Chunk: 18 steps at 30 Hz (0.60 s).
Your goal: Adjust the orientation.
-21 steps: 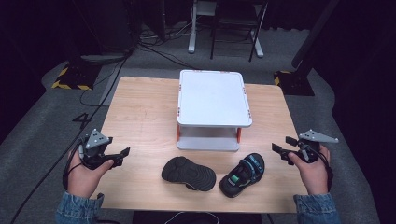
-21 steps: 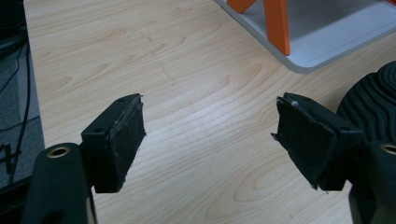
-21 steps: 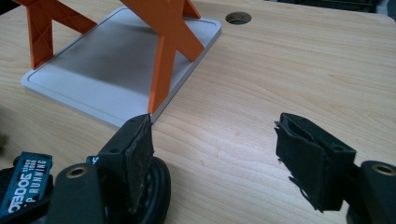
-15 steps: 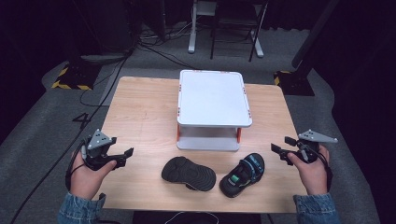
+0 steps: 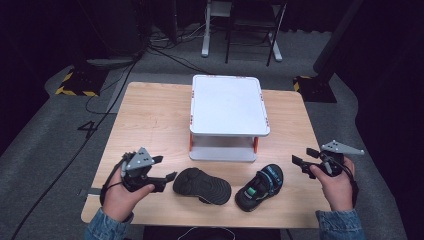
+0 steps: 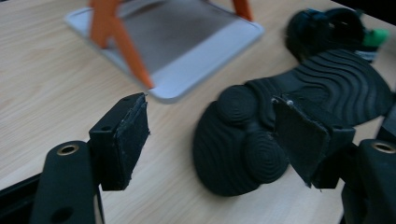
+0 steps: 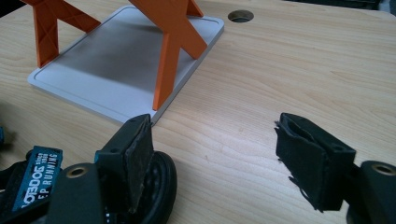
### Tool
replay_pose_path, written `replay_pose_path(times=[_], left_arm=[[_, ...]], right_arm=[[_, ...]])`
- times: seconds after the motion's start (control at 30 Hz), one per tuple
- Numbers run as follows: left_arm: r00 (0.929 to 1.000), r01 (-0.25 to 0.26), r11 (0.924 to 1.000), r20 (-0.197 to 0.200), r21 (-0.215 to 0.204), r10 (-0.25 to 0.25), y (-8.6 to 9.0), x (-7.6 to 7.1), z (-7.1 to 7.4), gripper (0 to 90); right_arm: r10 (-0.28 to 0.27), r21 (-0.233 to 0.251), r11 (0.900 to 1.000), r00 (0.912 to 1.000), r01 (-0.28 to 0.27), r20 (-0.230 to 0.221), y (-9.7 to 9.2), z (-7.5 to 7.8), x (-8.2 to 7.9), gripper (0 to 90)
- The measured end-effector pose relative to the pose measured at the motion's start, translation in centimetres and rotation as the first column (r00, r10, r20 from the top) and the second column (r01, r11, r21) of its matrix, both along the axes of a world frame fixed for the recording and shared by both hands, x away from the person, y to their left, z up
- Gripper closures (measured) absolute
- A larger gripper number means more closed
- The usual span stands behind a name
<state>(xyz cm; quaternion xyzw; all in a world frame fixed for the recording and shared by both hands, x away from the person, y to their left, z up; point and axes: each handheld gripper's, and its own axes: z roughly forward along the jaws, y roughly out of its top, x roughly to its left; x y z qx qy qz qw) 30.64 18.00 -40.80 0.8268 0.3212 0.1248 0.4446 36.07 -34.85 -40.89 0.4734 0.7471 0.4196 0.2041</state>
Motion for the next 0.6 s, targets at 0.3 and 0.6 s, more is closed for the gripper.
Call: replay_pose_path(times=[0.3,0.6], left_arm=[[0.9866,0.158,0.9872,-0.037,-0.025,-0.159,-4.6,-0.6,-2.1,26.6],[0.977,0.213,0.9754,-0.009,0.056,-0.213,-7.0,-0.4,-4.9,16.6]], right_arm=[[-0.004,0.004,1.0,0.9999,0.004,-0.014,-0.1,-0.2,-0.1,28.1],[0.008,0.008,0.9999,0.9997,-0.008,-0.025,0.1,-0.5,0.0,28.1]])
